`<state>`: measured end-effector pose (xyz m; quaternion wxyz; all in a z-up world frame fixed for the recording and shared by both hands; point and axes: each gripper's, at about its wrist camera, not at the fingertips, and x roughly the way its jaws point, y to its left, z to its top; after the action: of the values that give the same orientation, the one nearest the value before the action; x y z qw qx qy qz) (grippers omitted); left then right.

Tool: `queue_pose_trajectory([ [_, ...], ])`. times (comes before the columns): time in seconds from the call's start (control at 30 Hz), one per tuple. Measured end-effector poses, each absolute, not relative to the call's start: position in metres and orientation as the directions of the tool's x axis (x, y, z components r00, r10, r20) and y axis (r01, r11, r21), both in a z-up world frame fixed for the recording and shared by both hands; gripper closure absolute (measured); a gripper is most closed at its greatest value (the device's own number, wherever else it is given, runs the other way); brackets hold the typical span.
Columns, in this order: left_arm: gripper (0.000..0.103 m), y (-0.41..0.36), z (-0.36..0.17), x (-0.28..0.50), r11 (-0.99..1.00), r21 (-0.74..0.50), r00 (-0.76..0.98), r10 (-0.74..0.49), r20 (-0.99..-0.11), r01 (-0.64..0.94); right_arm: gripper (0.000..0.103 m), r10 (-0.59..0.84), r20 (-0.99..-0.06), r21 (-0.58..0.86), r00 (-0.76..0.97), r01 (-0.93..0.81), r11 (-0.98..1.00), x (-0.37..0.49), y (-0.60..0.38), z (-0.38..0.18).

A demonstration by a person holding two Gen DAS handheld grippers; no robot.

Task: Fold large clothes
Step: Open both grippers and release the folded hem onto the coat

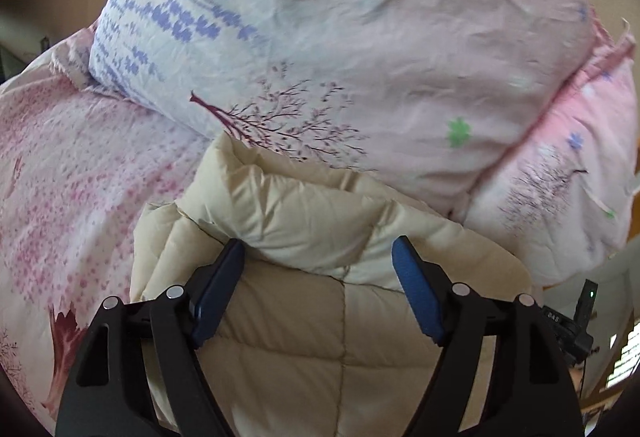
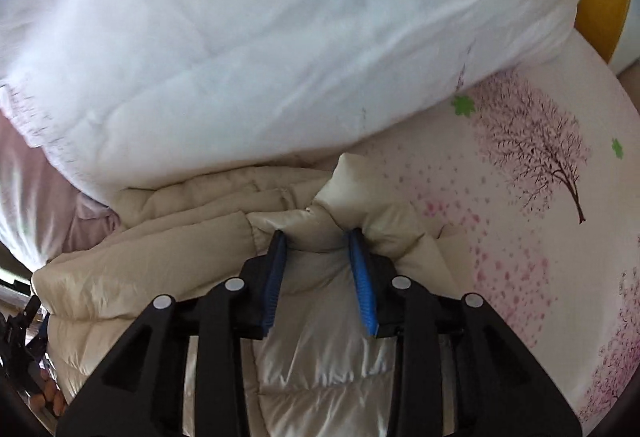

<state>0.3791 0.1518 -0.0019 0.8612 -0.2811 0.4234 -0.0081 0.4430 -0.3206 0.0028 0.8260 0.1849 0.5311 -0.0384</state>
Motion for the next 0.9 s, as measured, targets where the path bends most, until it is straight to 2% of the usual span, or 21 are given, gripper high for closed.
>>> queue_pose_trajectory([
  [0.13, 0.026, 0.156, 0.002, 0.363, 0.830, -0.520, 0.649, -0.284, -0.706, -0.202, 0.069, 0.116, -0.872, 0.245, 0.475, 0.220, 0.944, 0.429, -0.314, 0.012],
  [0.33, 0.019, 0.161, 0.016, 0.305, 0.836, -0.535, 0.682, -0.321, -0.657, -0.122, 0.068, 0.234, -0.777, 0.357, 0.584, 0.103, 0.928, 0.353, -0.324, 0.035],
  [0.53, 0.019, 0.160, -0.001, 0.295, 0.854, -0.498, 0.659, -0.287, -0.696, -0.154, 0.067, 0.209, -0.806, 0.318, 0.554, 0.107, 0.942, 0.329, -0.326, 0.019],
  [0.73, 0.019, 0.152, -0.018, 0.302, 0.862, -0.478, 0.631, -0.279, -0.724, -0.169, 0.068, 0.262, -0.834, 0.376, 0.486, 0.152, 0.914, 0.346, -0.330, -0.014],
  [0.9, 0.019, 0.159, -0.024, 0.303, 0.830, -0.525, 0.621, -0.314, -0.718, -0.187, 0.068, 0.284, -0.832, 0.402, 0.477, 0.165, 0.900, 0.346, -0.334, -0.014],
])
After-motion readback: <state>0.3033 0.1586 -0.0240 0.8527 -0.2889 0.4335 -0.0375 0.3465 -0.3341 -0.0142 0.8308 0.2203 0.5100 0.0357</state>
